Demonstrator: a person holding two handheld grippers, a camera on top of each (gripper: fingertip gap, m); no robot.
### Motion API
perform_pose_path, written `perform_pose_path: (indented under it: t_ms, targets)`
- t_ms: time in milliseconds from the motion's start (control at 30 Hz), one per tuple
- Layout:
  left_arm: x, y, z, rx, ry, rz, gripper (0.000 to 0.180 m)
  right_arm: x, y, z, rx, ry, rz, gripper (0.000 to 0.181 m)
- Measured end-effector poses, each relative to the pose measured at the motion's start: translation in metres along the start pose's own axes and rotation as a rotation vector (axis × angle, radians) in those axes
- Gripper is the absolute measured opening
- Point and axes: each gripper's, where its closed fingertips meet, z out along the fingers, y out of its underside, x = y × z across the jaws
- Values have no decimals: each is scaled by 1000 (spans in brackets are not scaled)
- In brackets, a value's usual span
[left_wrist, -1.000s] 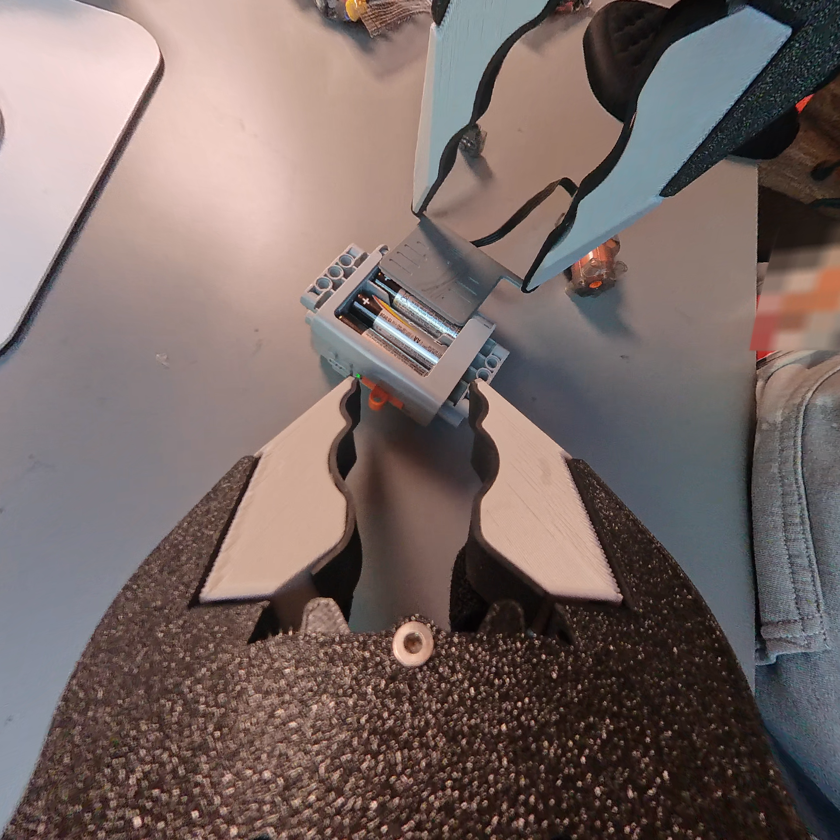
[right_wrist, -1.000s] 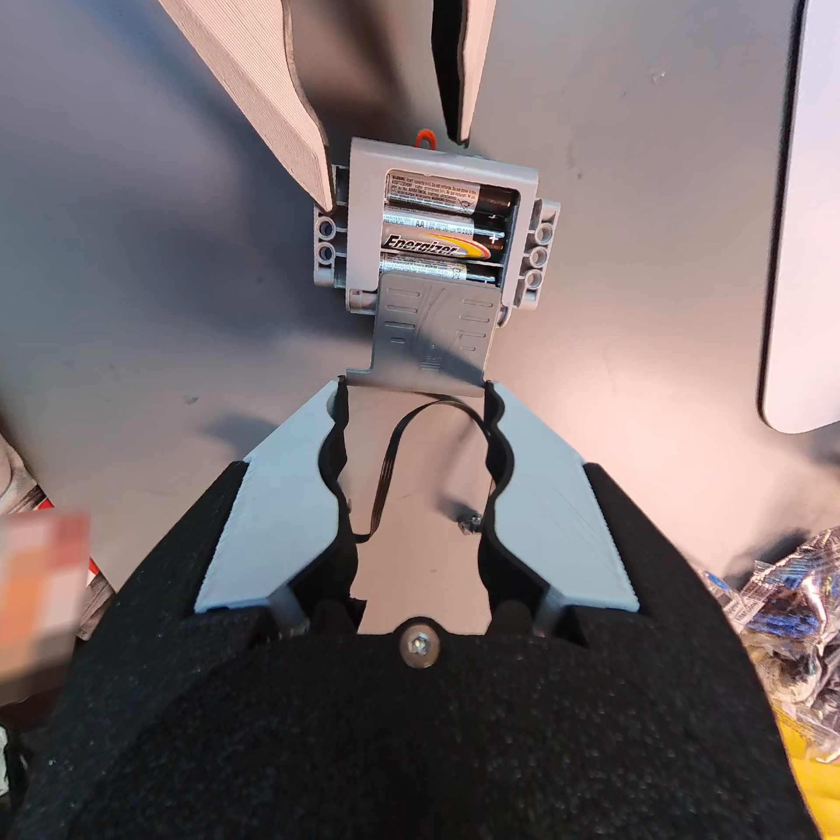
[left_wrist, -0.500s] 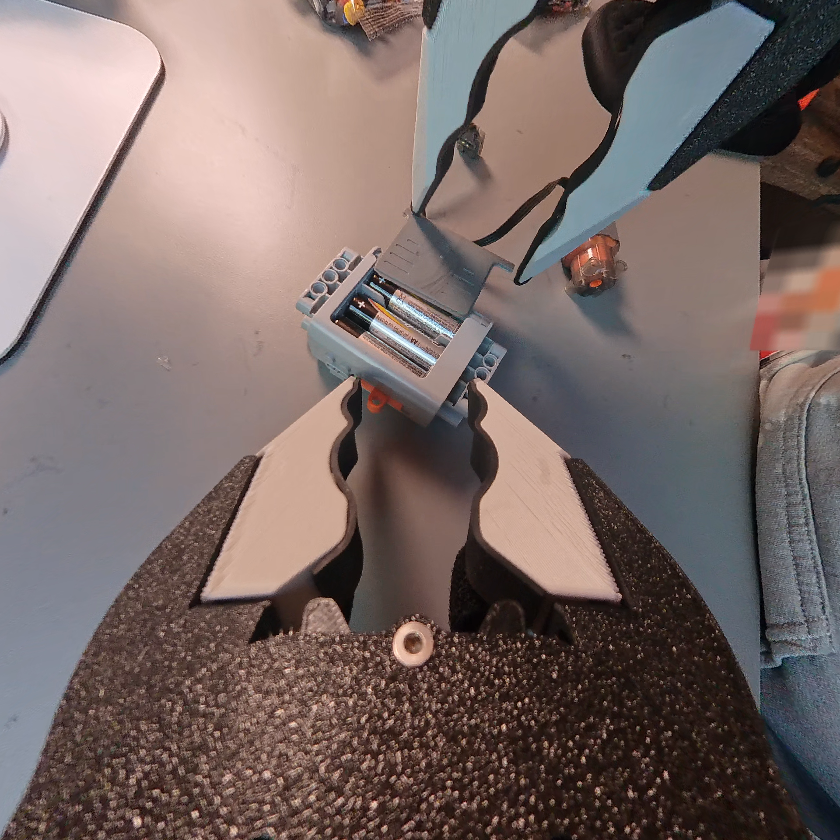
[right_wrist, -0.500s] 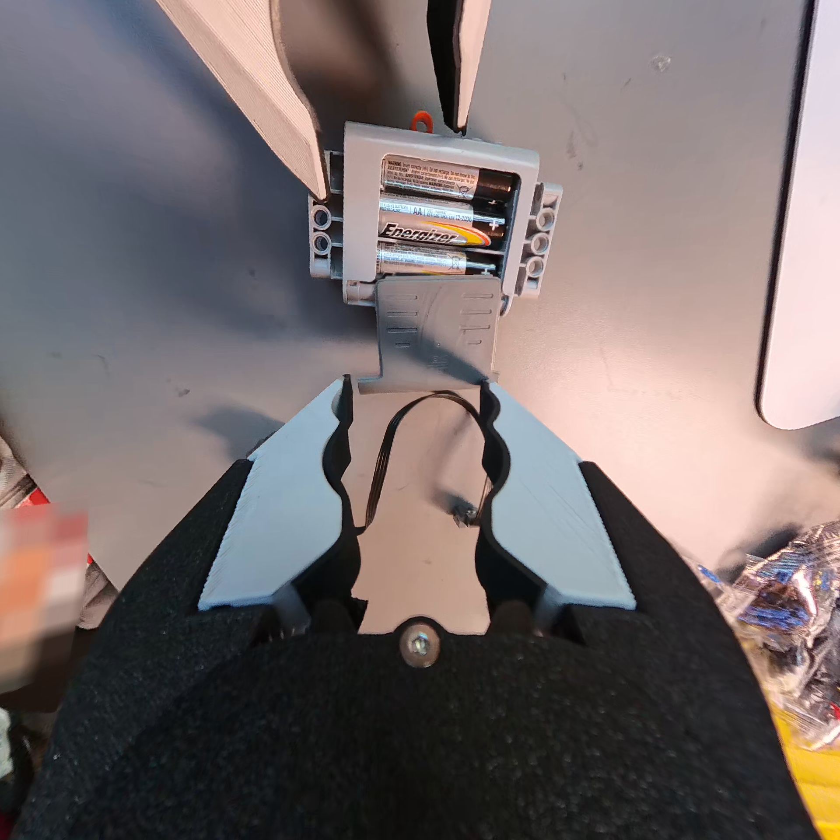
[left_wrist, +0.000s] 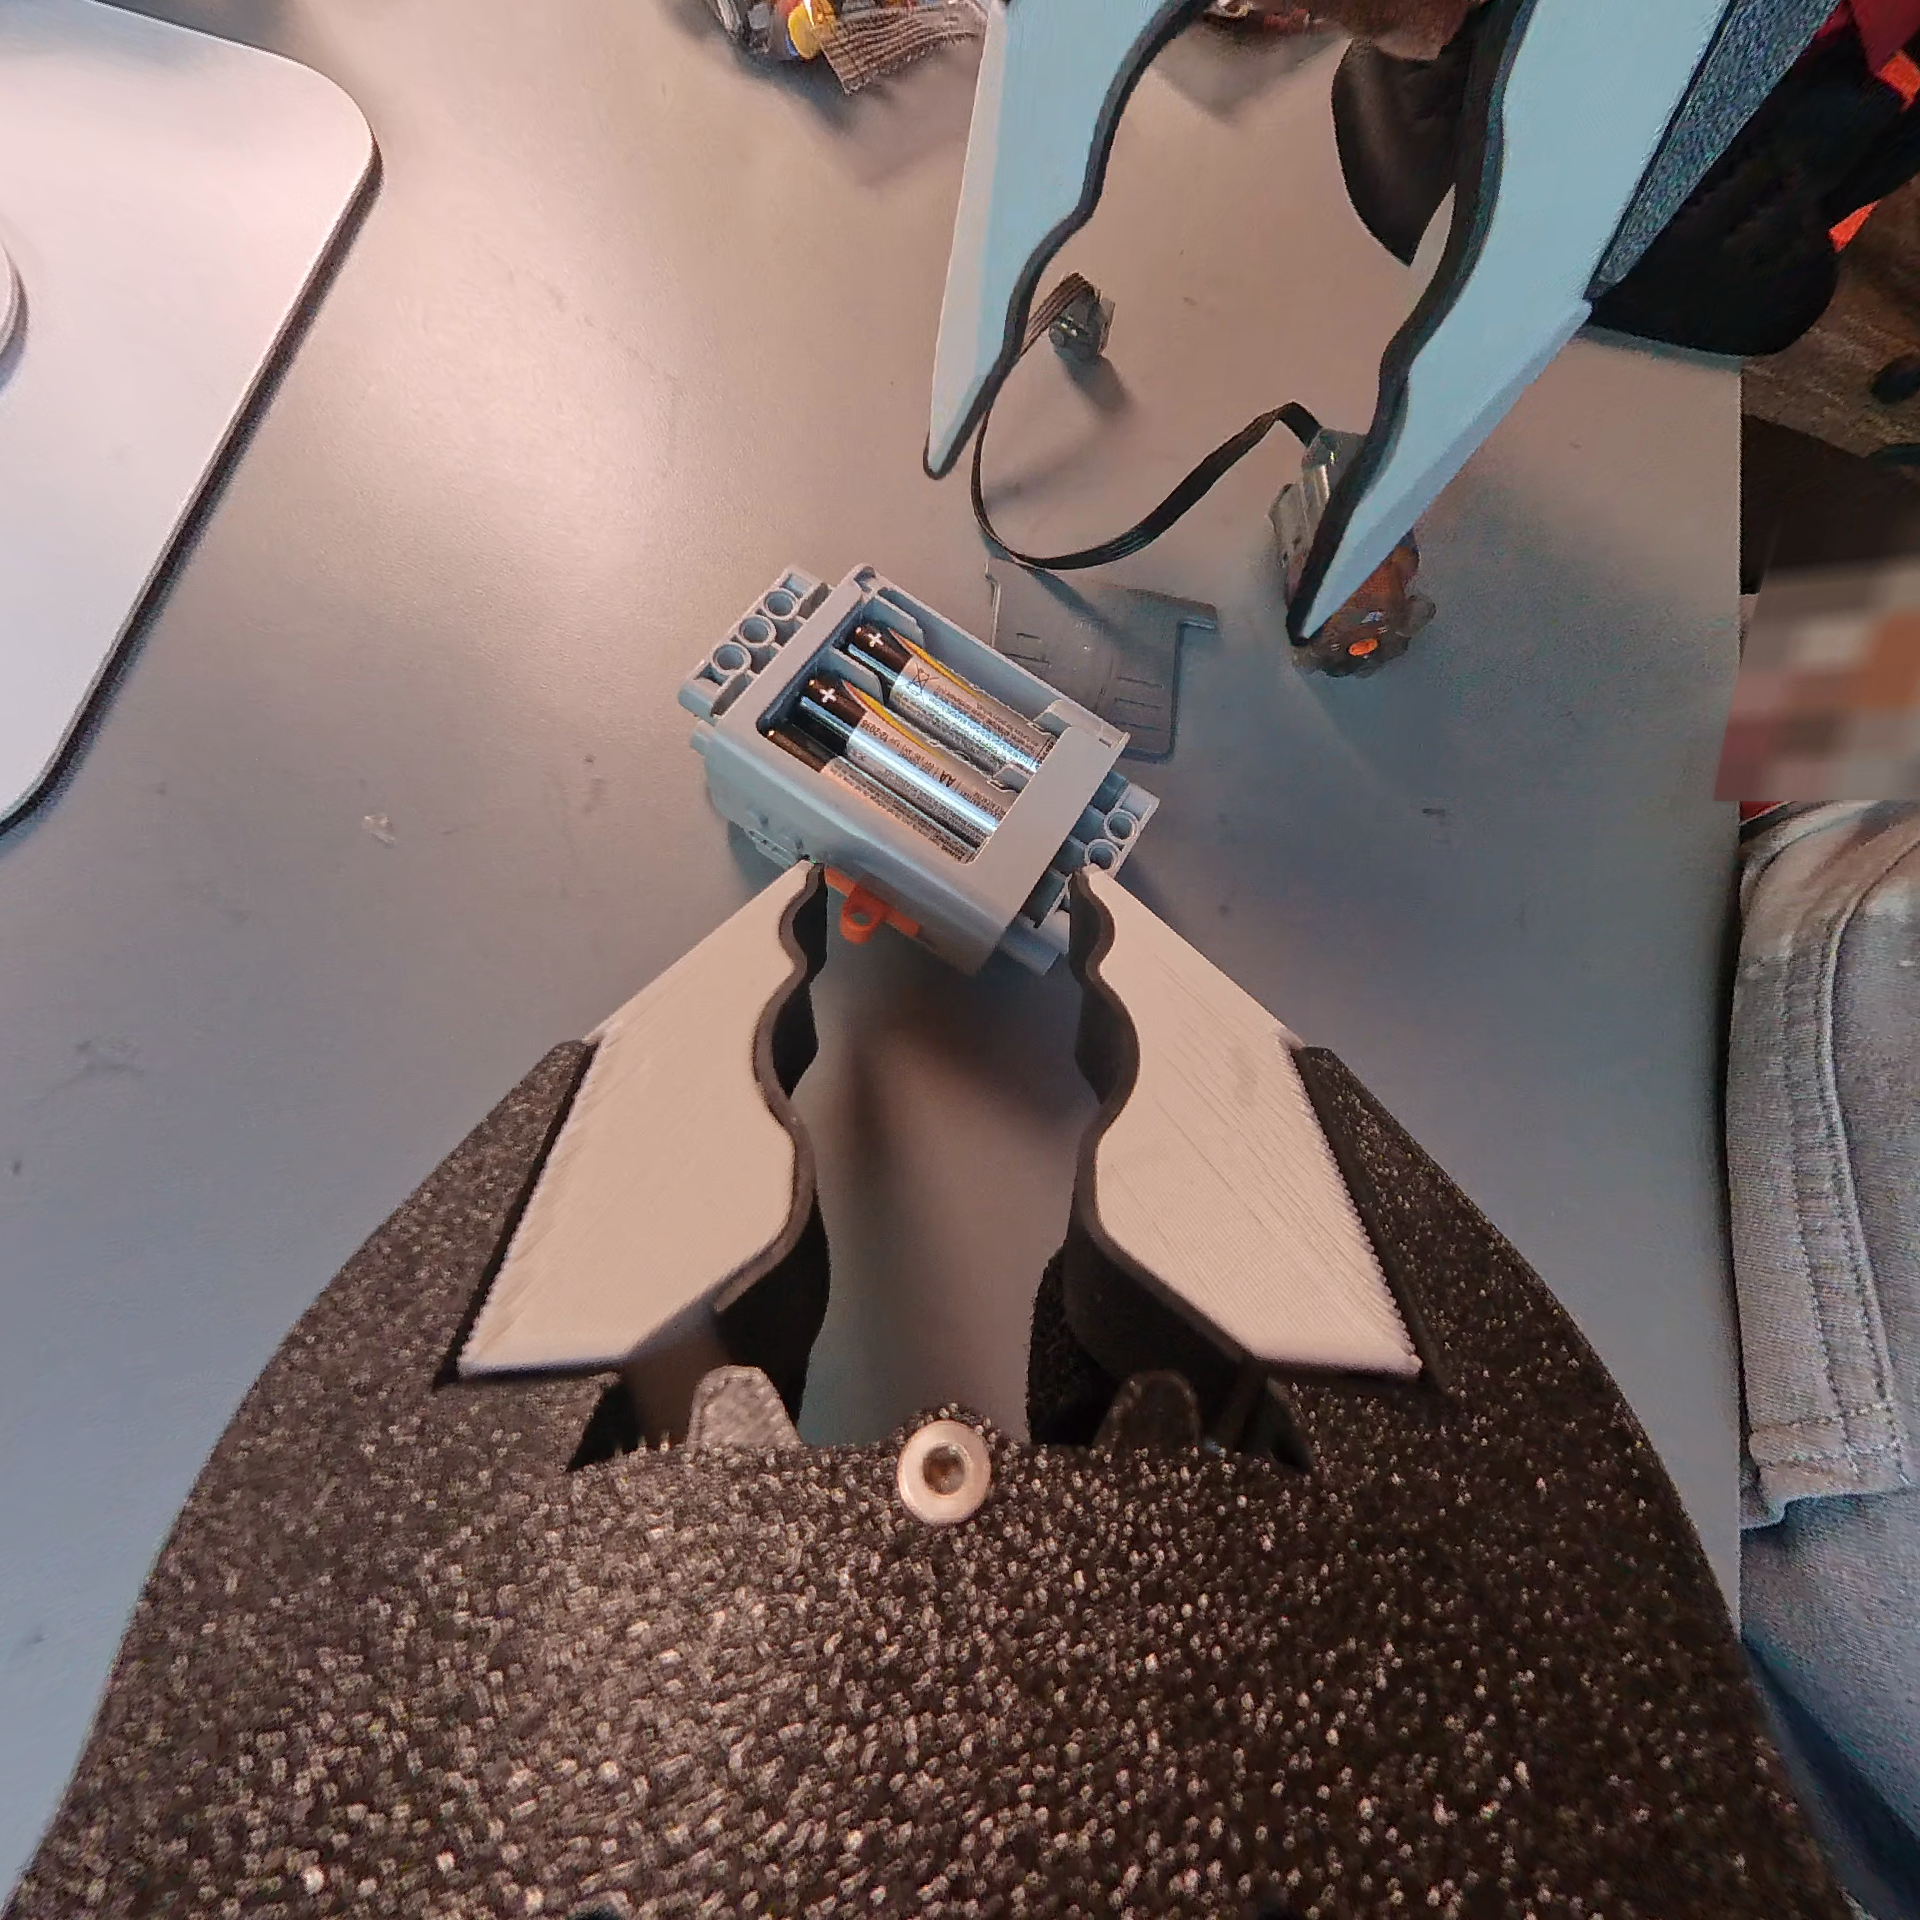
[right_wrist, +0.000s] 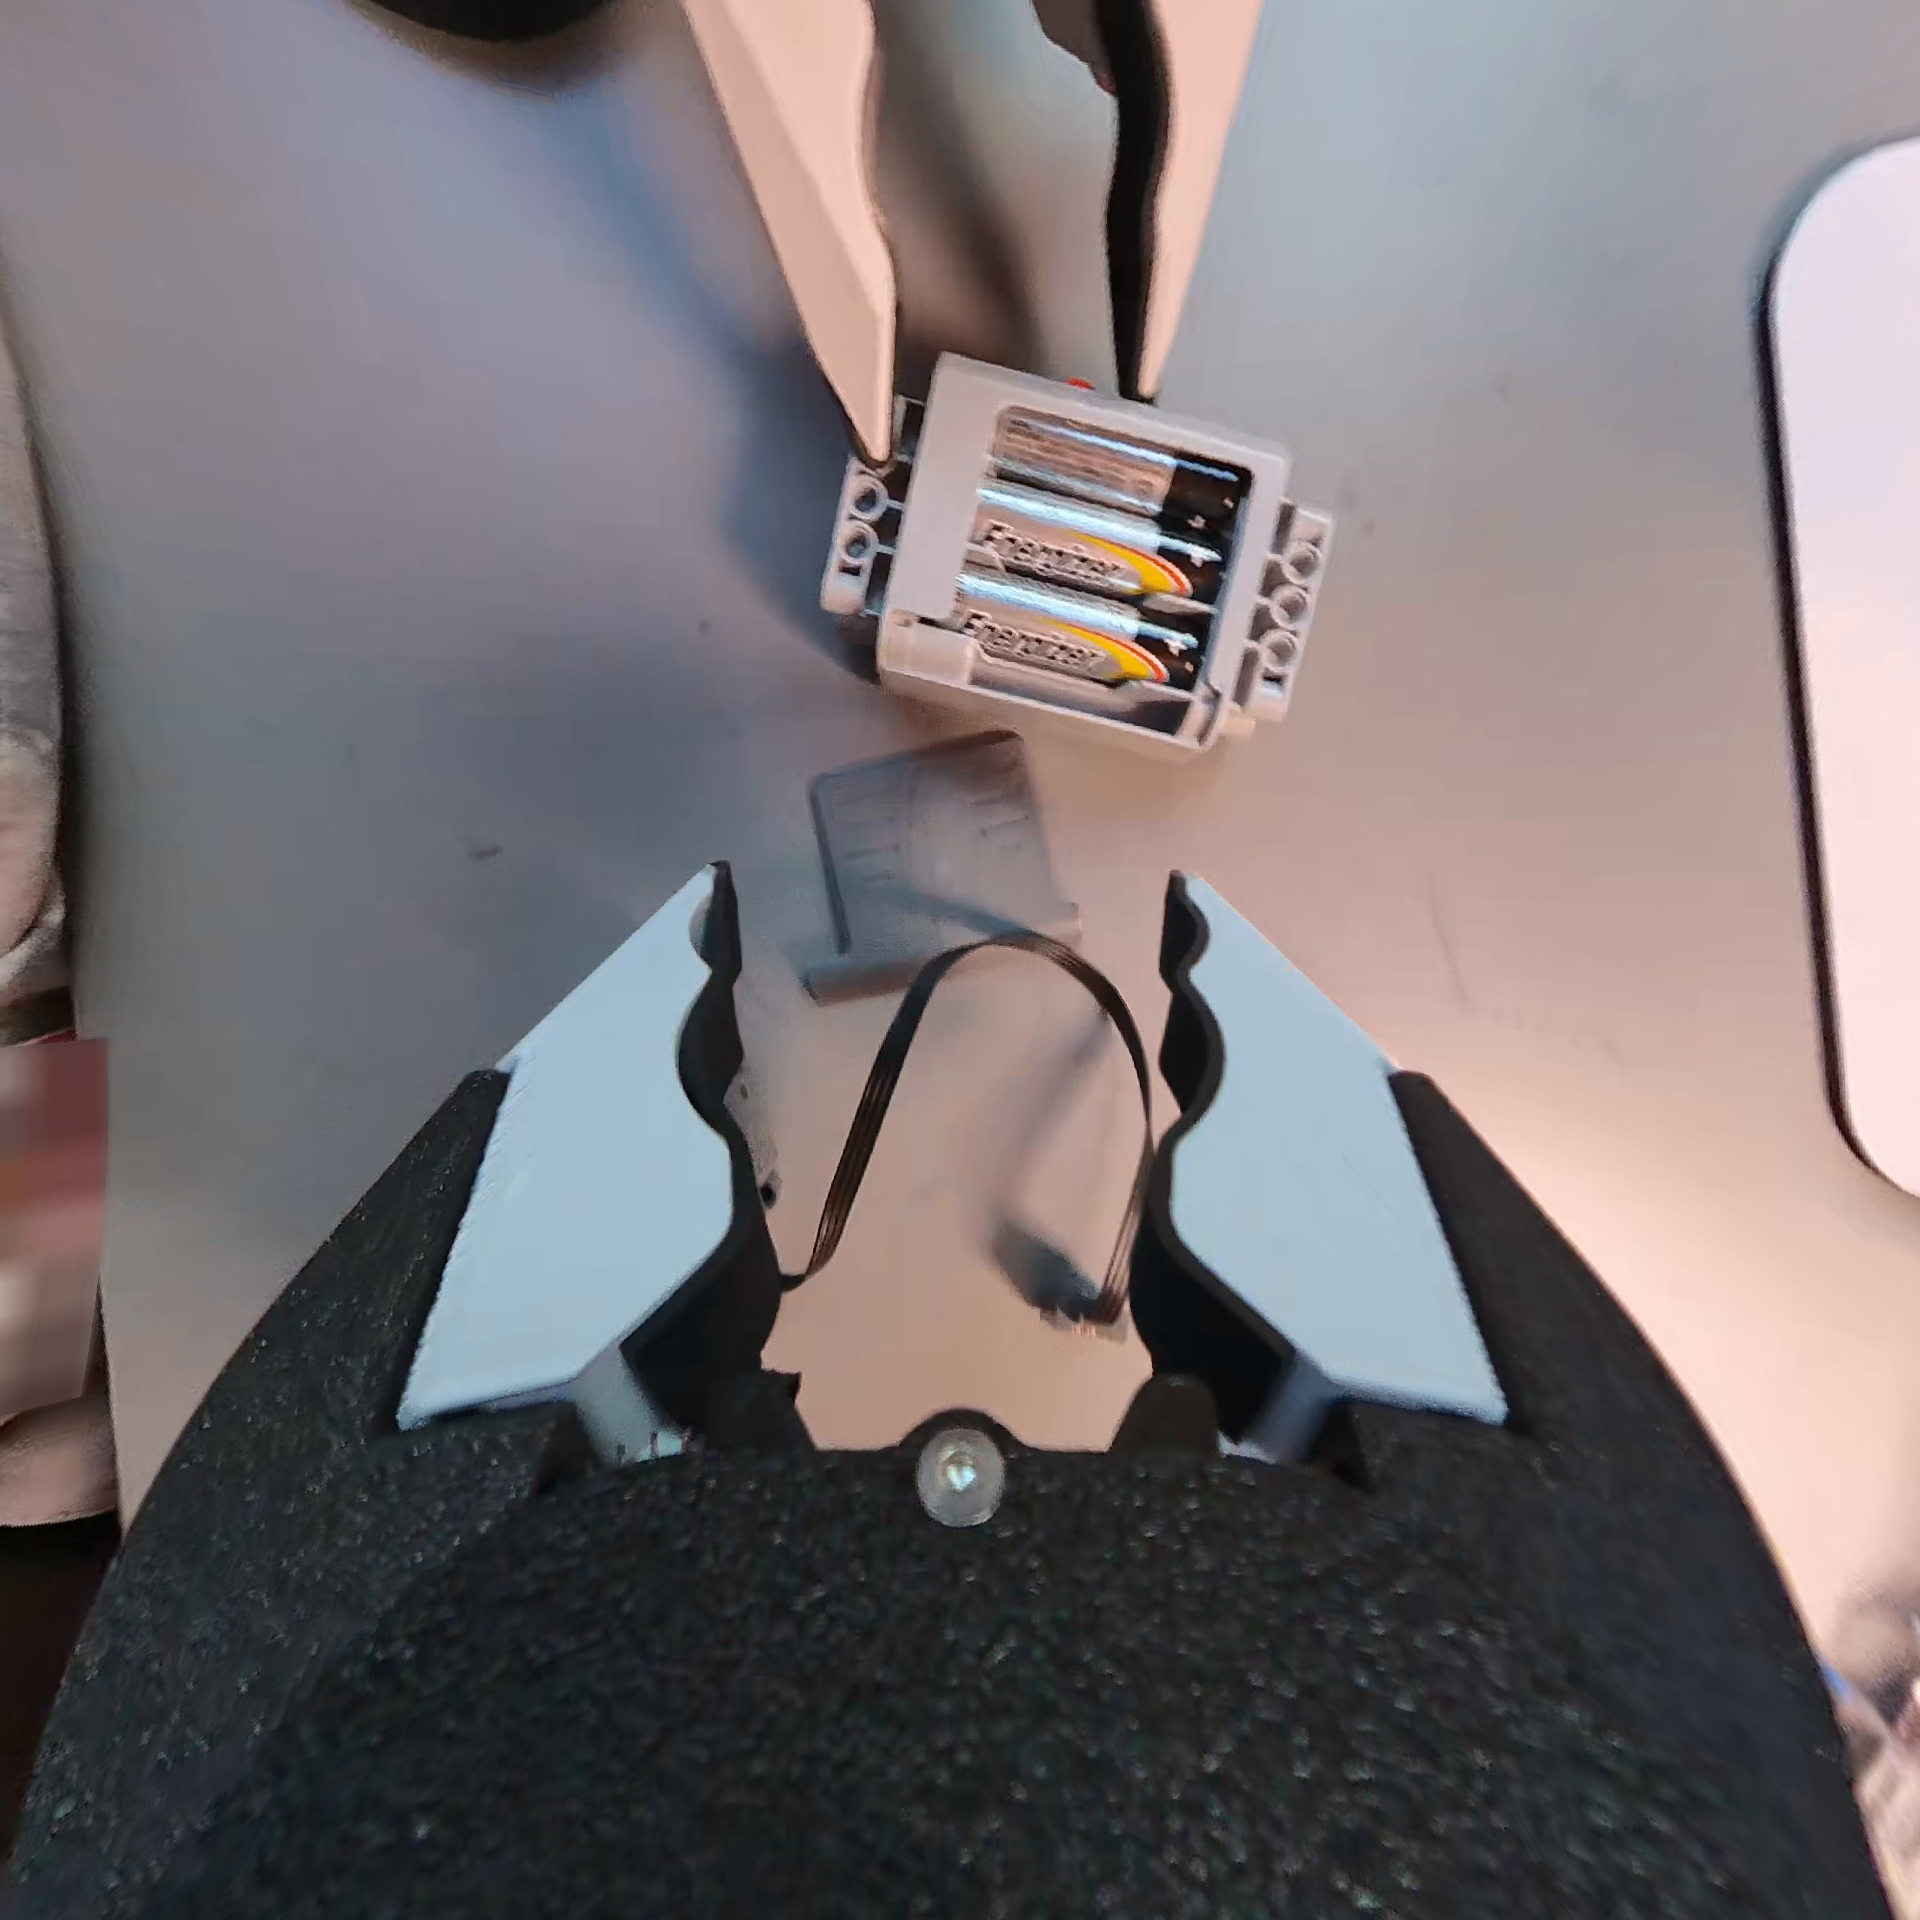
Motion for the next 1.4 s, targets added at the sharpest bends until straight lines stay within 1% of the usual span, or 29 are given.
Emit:
perform_pose_path:
  t_ms: [33,100,133,200,233,367,467,533,600,700,733,833,867,933,967,1000,1067,1100,1133,1167,1233,1300,1400]
  targets:
    - [0,0,0,0,5,-7,45,-1,-1,5,2,-18,-26,80]
    - [-1,1,0,1,14,-24,46,2,9,16,-78,-31,-76,78]
    - [-1,1,0,2,16,-28,46,3,18,19,-129,-46,-97,71]
    - [-1,1,0,4,13,-25,46,3,20,18,-109,-83,-76,52]
    - [-1,1,0,5,9,-19,46,2,21,17,-100,-87,-86,51]
    - [-1,-2,-3,18,7,-3,45,1,20,14,-59,-45,-86,51]
    - [0,-13,-14,98,37,-21,46,6,8,-2,16,16,-52,51]
    - [6,-28,-24,198,110,-90,46,13,-7,-19,88,83,-33,51]
    - [14,-48,-31,311,223,-197,46,16,-27,-35,172,132,-11,51]
    - [24,-73,-33,429,398,-392,46,18,-47,-45,227,216,-33,51]
    - [23,-78,-31,450,427,-455,42,18,-52,-46,240,232,-37,51]
    - [18,-84,-29,484,501,-577,6,16,-62,-52,286,255,-29,52]
    - [21,-85,-31,493,552,-602,2,15,-63,-54,303,254,-29,52]
    - [24,-86,-35,504,624,-637,0,11,-67,-58,366,254,-41,52]
    - [25,-86,-37,514,653,-655,0,10,-69,-61,409,259,-55,49]
    - [25,-88,-41,529,694,-673,0,6,-69,-63,452,251,-79,54]
    - [27,-89,-46,544,768,-710,0,0,-69,-65,526,225,-108,76]
    - [27,-90,-47,550,787,-721,0,-3,-67,-64,538,212,-112,86]
    - [26,-91,-48,559,800,-736,0,-4,-66,-62,543,222,-117,91]
    - [26,-92,-49,566,819,-753,0,-4,-68,-63,562,248,-133,93]
    - [26,-93,-50,575,857,-789,0,-4,-73,-66,603,326,-176,90]
    - [28,-92,-49,566,885,-808,0,-2,-74,-67,602,409,-245,87]
    - [30,-90,-47,553,905,-820,0,-5,-75,-66,607,395,-260,69]
